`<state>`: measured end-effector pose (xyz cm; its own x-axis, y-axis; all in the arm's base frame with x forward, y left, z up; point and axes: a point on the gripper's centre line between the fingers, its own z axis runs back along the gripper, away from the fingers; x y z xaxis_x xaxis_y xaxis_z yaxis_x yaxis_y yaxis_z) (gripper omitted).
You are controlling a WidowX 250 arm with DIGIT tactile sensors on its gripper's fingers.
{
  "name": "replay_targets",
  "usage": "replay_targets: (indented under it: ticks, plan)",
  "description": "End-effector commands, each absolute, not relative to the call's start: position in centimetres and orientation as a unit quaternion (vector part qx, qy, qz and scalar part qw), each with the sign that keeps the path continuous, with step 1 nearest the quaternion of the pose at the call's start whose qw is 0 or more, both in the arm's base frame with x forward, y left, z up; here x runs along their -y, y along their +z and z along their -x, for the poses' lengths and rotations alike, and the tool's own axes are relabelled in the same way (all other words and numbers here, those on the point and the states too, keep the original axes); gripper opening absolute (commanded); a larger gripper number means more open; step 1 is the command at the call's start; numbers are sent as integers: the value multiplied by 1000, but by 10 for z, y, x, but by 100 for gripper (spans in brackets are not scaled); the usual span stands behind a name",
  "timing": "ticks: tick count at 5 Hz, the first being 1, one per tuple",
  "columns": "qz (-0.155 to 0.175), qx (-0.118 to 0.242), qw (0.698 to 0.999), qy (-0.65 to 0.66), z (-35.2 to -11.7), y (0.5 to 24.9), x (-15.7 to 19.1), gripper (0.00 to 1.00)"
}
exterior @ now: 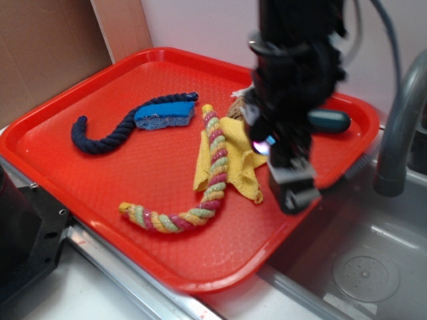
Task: Grab the multicolored rope.
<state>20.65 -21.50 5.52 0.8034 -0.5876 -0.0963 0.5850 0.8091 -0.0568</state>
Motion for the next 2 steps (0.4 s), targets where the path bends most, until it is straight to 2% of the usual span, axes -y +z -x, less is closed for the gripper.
replay_targets:
  ticks: [1, 2]
  plan:
    - [-41, -13, 973, -229, -168, 109, 193, 100]
    - [-49, 22, 983, -176, -154, 128, 167, 100]
